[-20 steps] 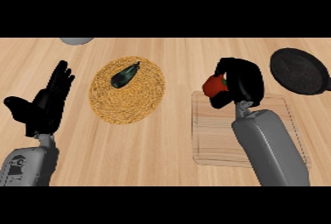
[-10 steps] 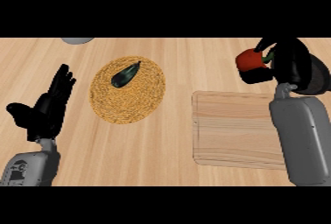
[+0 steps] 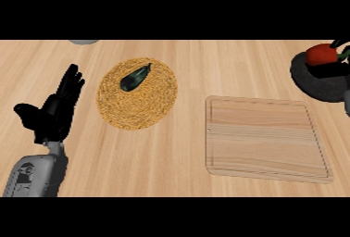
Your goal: Pick the bell pepper from the cutting board and place it in the pan
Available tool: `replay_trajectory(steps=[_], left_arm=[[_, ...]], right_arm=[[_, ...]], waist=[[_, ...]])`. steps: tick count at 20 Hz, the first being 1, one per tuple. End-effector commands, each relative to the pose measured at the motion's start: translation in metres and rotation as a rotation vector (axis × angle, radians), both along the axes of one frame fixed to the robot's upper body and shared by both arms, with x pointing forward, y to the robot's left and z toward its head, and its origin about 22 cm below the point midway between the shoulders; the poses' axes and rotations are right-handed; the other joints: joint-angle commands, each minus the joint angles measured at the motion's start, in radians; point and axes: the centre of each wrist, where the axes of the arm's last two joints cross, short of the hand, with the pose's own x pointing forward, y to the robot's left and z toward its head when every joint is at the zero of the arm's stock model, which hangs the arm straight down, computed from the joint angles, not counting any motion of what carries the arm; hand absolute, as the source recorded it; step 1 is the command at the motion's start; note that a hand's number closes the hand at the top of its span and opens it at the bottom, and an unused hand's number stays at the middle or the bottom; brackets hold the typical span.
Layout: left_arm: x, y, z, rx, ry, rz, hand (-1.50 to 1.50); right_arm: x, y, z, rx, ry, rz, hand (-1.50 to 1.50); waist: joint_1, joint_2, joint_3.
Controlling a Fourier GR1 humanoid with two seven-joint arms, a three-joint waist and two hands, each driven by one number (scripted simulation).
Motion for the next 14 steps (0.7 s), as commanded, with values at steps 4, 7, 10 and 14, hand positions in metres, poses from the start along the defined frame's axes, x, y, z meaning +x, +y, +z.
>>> replay_trajectory(steps=[4, 7, 10, 14], left_arm=[[0.013, -0.018, 0.007, -0.003, -0.018, -0.02, 0.0], [0.004, -0.025, 0.006, 0.0, -0.022, -0.05, 0.0], [0.006, -0.018, 0.005, -0.018, -0.028, -0.049, 0.0], [0.013, -0.019, 0.011, -0.004, -0.029, -0.068, 0.0]], right_arm=[[-0.014, -0.071, -0.026, -0.153, 0.025, -0.137, 1.5], [-0.02, -0.089, -0.028, -0.179, 0.013, -0.195, 1.5], [-0.025, -0.098, -0.035, -0.111, 0.011, -0.201, 1.5], [-0.036, -0.11, -0.044, -0.13, 0.04, -0.201, 1.5]], waist=[[0.03, 0.018, 0.003], [0.052, 0.023, 0.005], [0.062, 0.03, 0.006], [0.065, 0.034, 0.008]])
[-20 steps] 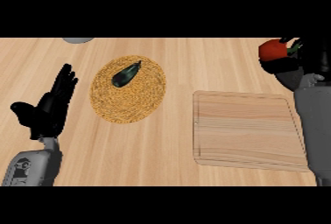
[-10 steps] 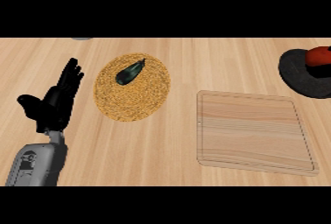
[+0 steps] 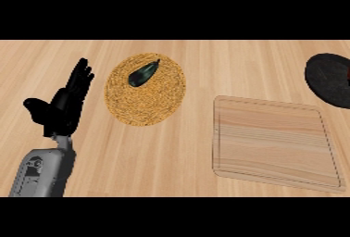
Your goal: Pick the bell pepper from the cutting board and place it in the pan
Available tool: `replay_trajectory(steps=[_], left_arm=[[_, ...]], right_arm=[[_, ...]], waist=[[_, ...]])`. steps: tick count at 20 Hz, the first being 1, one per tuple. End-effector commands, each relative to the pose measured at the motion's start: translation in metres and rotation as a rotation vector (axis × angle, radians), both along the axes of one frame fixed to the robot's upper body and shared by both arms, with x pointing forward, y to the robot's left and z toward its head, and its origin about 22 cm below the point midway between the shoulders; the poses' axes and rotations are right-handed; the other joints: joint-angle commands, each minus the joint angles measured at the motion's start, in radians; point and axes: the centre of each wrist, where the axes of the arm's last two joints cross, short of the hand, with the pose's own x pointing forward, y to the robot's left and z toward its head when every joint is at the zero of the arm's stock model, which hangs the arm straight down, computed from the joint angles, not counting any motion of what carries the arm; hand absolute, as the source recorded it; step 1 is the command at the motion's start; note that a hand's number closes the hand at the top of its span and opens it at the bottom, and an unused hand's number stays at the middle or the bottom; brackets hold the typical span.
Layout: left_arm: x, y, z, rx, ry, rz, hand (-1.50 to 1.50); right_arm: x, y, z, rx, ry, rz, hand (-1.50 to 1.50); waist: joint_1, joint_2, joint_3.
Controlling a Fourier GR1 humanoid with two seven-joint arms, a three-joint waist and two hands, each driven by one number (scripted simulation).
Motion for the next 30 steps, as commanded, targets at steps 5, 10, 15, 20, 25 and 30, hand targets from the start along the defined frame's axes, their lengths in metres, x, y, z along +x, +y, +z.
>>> replay_trajectory(steps=[5, 10, 15, 20, 25, 30], left_arm=[[-0.004, 0.0, -0.005, 0.003, -0.015, -0.004, 0.0], [0.0, 0.0, 0.002, -0.004, -0.011, -0.019, 0.0], [0.004, 0.0, 0.009, -0.007, -0.017, -0.007, 0.0], [-0.01, 0.011, -0.012, -0.004, 0.022, 0.014, 0.0], [-0.008, 0.008, 0.003, -0.001, 0.021, 0.043, 0.0], [-0.014, 0.028, -0.024, 0.018, 0.043, 0.064, 0.0]], right_arm=[[-0.018, -0.016, -0.029, 0.289, 0.1, 0.036, -1.5], [-0.015, -0.004, -0.041, 0.444, 0.121, 0.124, -1.5], [-0.024, -0.014, -0.044, 0.419, -0.02, 0.18, -1.5], [-0.03, -0.022, -0.044, 0.492, -0.263, 0.158, -1.5], [-0.056, -0.035, -0.066, 0.66, -0.332, 0.246, -1.5], [-0.087, -0.063, -0.066, 0.728, -0.337, 0.396, -1.5]], waist=[[0.018, 0.006, 0.004], [0.028, 0.009, 0.005], [-0.001, 0.0, 0.005], [-0.016, -0.007, 0.003], [-0.037, -0.02, 0.002], [-0.067, -0.032, -0.005]])
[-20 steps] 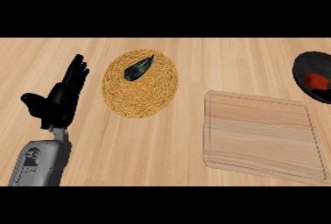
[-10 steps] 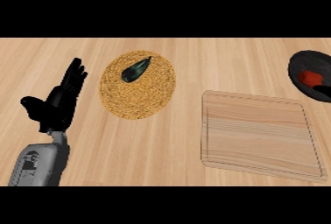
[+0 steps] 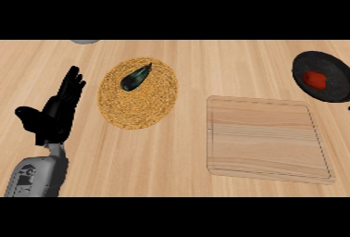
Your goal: Pick the bell pepper from the cutting board and place it in the pan
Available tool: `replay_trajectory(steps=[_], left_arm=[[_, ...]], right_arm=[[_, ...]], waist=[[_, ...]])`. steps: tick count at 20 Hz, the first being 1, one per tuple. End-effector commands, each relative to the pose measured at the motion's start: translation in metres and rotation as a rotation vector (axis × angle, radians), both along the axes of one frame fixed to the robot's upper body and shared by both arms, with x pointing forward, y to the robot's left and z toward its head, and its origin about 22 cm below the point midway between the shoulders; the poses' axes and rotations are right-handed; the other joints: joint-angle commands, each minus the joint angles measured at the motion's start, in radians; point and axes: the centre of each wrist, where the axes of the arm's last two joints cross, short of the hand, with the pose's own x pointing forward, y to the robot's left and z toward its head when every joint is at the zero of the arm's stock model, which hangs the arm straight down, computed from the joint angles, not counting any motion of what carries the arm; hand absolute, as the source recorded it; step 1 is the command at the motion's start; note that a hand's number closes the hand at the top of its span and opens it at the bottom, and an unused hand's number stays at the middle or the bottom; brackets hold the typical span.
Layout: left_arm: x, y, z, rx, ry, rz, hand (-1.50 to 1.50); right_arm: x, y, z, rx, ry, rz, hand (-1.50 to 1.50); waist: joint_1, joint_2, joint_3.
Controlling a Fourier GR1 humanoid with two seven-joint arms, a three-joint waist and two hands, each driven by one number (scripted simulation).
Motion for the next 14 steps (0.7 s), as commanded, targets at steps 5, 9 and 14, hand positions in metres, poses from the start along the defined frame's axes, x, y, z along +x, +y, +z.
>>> replay_trajectory(steps=[5, 9, 14], left_arm=[[-0.01, -0.002, 0.011, 0.004, 0.014, 0.014, 0.0], [-0.004, 0.005, -0.009, 0.008, 0.012, 0.038, 0.0], [-0.003, 0.01, -0.003, -0.003, 0.024, 0.04, 0.0]], right_arm=[[-0.068, -0.036, -0.023, 0.042, -0.074, 0.096, -1.5], [-0.078, -0.043, -0.017, 0.04, -0.079, 0.109, -1.5], [-0.086, -0.051, 0.007, 0.029, -0.005, 0.14, -1.5]], waist=[[-0.029, -0.018, -0.005], [-0.038, -0.018, -0.007], [-0.04, -0.02, -0.008]])
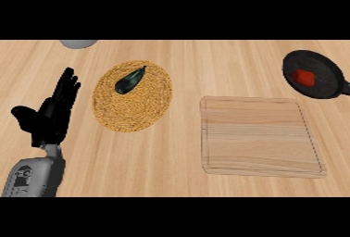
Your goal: Pick the bell pepper from the cutting board and place it in the pan
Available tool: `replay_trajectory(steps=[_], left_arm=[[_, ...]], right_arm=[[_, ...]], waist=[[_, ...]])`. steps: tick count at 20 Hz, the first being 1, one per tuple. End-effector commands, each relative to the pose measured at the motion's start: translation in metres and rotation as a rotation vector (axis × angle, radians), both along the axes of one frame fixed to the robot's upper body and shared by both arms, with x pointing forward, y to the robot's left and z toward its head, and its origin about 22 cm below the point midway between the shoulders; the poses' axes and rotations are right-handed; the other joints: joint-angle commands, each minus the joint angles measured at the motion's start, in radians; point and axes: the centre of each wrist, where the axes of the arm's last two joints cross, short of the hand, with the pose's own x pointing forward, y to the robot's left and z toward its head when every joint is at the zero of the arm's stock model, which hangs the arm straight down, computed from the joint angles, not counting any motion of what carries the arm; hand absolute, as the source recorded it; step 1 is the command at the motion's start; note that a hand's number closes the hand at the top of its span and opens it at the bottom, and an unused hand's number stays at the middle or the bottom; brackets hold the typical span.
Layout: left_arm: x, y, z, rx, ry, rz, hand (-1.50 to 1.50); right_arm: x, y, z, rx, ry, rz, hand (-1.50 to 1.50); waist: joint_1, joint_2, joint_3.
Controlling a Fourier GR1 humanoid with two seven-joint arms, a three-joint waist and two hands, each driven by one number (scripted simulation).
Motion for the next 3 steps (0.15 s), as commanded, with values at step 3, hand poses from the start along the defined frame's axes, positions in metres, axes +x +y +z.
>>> replay_trajectory(steps=[3], left_arm=[[-0.003, 0.004, 0.0, 0.006, 0.003, -0.002, 0.0]], right_arm=[[-0.001, 0.017, 0.005, -0.063, 0.033, -0.006, -1.5]], waist=[[0.001, 0.0, 0.0]])
